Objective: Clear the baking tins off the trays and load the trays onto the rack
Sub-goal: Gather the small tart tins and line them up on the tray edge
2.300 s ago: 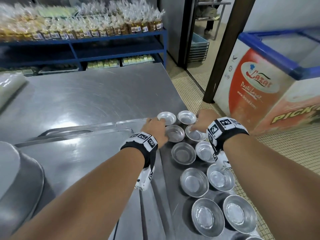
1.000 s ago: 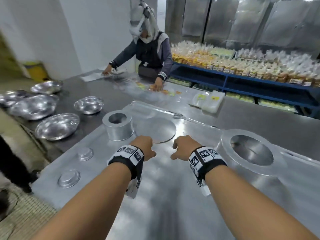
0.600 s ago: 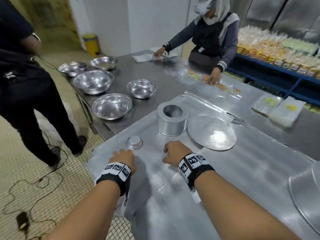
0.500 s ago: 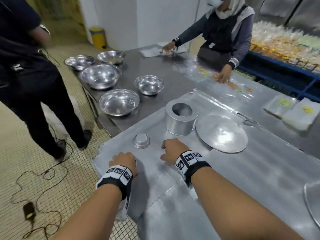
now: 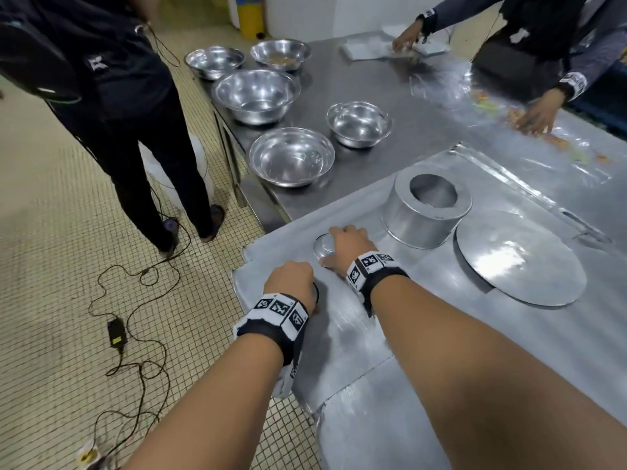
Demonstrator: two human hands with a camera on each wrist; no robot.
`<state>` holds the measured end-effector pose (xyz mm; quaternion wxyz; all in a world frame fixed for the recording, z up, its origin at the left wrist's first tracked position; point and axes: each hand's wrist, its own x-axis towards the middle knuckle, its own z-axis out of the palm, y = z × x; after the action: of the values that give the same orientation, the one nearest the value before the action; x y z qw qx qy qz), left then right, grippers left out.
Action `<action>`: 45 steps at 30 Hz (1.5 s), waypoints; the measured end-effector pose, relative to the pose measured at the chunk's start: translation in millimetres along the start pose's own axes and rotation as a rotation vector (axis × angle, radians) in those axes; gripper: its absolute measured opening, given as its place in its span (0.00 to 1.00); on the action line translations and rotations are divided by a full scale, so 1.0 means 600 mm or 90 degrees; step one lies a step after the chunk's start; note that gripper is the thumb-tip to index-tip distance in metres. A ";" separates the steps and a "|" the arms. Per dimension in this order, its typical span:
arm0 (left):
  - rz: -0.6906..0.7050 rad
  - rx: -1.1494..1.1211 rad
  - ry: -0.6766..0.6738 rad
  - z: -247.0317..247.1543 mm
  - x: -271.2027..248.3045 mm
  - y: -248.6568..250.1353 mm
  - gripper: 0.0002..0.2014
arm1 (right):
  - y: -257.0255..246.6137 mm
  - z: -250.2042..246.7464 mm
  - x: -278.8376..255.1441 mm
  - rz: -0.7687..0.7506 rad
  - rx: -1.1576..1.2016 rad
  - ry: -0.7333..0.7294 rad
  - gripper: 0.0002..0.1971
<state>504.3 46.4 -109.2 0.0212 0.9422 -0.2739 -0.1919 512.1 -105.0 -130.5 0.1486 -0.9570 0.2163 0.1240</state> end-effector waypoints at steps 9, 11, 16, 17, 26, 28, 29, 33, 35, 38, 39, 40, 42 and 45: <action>0.002 0.013 -0.030 -0.024 -0.008 0.019 0.17 | 0.021 -0.005 -0.049 0.010 0.066 0.050 0.36; -0.008 0.023 -0.042 -0.028 -0.008 0.022 0.24 | 0.031 -0.011 -0.070 0.019 0.071 0.064 0.35; -0.028 0.046 -0.053 -0.041 -0.020 0.037 0.32 | 0.065 -0.022 -0.135 0.028 0.088 0.109 0.36; -0.036 0.041 -0.049 -0.043 -0.026 0.043 0.32 | 0.072 -0.026 -0.149 0.024 0.092 0.114 0.37; 0.040 0.010 0.023 -0.043 -0.141 0.178 0.41 | 0.160 -0.047 -0.342 0.067 0.125 0.161 0.33; 0.063 0.000 0.028 -0.039 -0.178 0.217 0.36 | 0.190 -0.049 -0.392 0.080 0.131 0.171 0.34; 0.075 -0.007 0.030 -0.037 -0.197 0.238 0.33 | 0.206 -0.050 -0.418 0.088 0.134 0.179 0.34; 0.125 -0.020 0.029 -0.012 -0.276 0.324 0.28 | 0.275 -0.053 -0.529 0.138 0.149 0.227 0.29; 0.153 -0.028 0.027 0.003 -0.305 0.358 0.26 | 0.305 -0.052 -0.579 0.158 0.144 0.244 0.29; 0.199 -0.028 0.010 0.029 -0.356 0.429 0.23 | 0.365 -0.045 -0.669 0.204 0.108 0.249 0.28; 0.216 -0.029 0.010 0.039 -0.373 0.454 0.22 | 0.385 -0.041 -0.698 0.225 0.095 0.247 0.28; 0.233 -0.032 0.015 0.049 -0.389 0.478 0.21 | 0.404 -0.039 -0.727 0.246 0.089 0.248 0.29; 0.269 -0.032 0.023 0.070 -0.421 0.530 0.20 | 0.439 -0.036 -0.784 0.293 0.085 0.246 0.30; 0.327 0.003 0.004 0.101 -0.469 0.603 0.21 | 0.487 -0.034 -0.866 0.351 0.075 0.244 0.27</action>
<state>79.4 -109.3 -14.0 0.0682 0.8422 -0.5048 -0.1766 -70.9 -167.9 -22.4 0.1212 -0.8581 0.4978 -0.0350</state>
